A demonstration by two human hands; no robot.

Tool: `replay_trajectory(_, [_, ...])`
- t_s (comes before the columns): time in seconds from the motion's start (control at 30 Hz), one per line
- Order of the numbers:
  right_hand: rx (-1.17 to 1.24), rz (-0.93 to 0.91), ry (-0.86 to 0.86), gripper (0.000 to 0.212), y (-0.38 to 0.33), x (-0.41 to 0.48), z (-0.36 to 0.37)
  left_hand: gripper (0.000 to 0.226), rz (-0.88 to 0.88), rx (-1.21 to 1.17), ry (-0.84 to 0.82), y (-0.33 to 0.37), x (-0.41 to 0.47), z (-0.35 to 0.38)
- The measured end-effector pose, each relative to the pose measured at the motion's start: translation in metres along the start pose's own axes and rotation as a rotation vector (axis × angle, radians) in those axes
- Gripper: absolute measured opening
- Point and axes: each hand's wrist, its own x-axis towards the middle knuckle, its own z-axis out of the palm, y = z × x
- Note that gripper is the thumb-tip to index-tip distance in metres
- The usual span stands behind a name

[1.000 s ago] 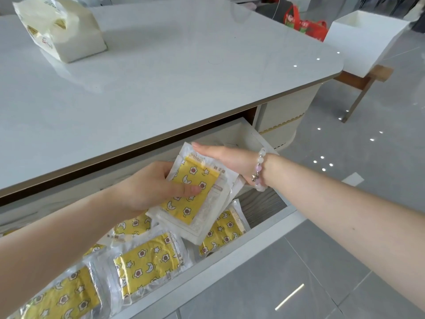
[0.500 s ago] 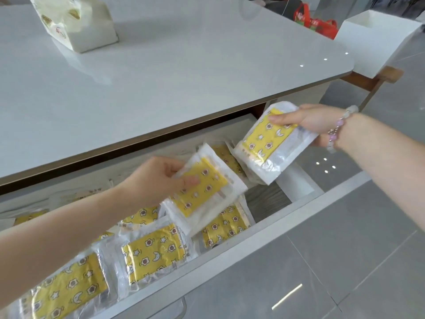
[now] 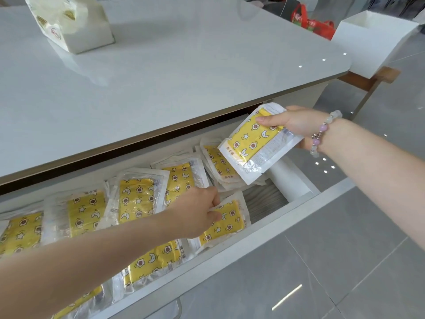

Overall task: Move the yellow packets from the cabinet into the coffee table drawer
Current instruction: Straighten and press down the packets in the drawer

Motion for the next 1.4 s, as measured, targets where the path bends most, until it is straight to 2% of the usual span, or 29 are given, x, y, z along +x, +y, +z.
replay_trajectory(0.2, [-0.006, -0.009, -0.017, 0.012, 0.001, -0.001, 0.005, 0.015, -0.001, 0.228, 0.037, 0.012, -0.004, 0.003])
replay_trajectory(0.3, [-0.005, -0.004, -0.046, 0.018, 0.006, -0.001, 0.007, 0.030, 0.028, 0.448, 0.075, 0.013, -0.004, 0.002])
replay_trajectory(0.4, [-0.080, -0.017, -0.116, 0.022, 0.016, -0.003, 0.006, 0.031, 0.062, 0.660, 0.058, 0.014, -0.002, 0.002])
replay_trajectory(0.57, [-0.171, -0.002, -0.226, 0.018, 0.027, -0.007, 0.003, 0.017, 0.106, 0.759, 0.063, 0.011, 0.003, 0.006])
replay_trajectory(0.63, [-0.173, 0.006, -0.218, 0.018, 0.028, -0.007, 0.004, 0.008, 0.145, 0.819, 0.091, 0.007, 0.005, 0.008])
replay_trajectory(0.73, [-0.181, 0.020, -0.185, 0.024, 0.030, -0.006, 0.006, 0.008, 0.228, 0.852, 0.105, 0.002, 0.002, 0.006])
replay_trajectory(0.8, [-0.188, 0.034, -0.192, 0.023, 0.031, -0.006, 0.007, 0.015, 0.250, 0.714, 0.137, -0.002, -0.003, -0.002])
replay_trajectory(0.87, [-0.186, 0.034, -0.213, 0.018, 0.029, -0.007, 0.008, 0.020, 0.220, 0.411, 0.250, -0.004, -0.010, -0.021])
replay_trajectory(0.97, [-0.190, 0.011, -0.241, 0.011, 0.026, -0.007, 0.012, 0.017, 0.163, -0.062, 0.477, -0.007, -0.011, -0.044])
replay_trajectory(1.0, [-0.179, 0.003, -0.260, 0.011, 0.024, -0.008, 0.015, 0.021, 0.134, -0.189, 0.442, -0.006, -0.009, -0.048])
replay_trajectory(1.1, [-0.075, -0.022, -0.343, 0.016, 0.019, -0.008, 0.026, 0.047, 0.065, -0.556, 0.134, -0.003, -0.004, -0.050])
replay_trajectory(1.13, [-0.040, -0.022, -0.379, 0.017, 0.016, -0.009, 0.030, 0.046, 0.069, -0.633, 0.083, -0.002, -0.005, -0.048])
replay_trajectory(1.2, [-0.028, -0.018, -0.416, 0.014, 0.013, -0.010, 0.037, 0.030, 0.083, -0.698, 0.101, -0.003, -0.007, -0.045])
replay_trajectory(1.27, [-0.070, -0.008, -0.413, 0.015, 0.013, -0.008, 0.041, 0.023, 0.041, -0.748, 0.092, -0.007, -0.007, -0.041])
replay_trajectory(1.33, [-0.179, 0.038, -0.385, 0.020, 0.016, -0.007, 0.043, 0.022, -0.034, -0.785, -0.008, -0.009, -0.008, -0.037])
replay_trajectory(1.4, [-0.393, 0.075, -0.341, 0.022, 0.019, -0.008, 0.046, 0.022, -0.112, -0.763, -0.113, -0.012, -0.010, -0.032])
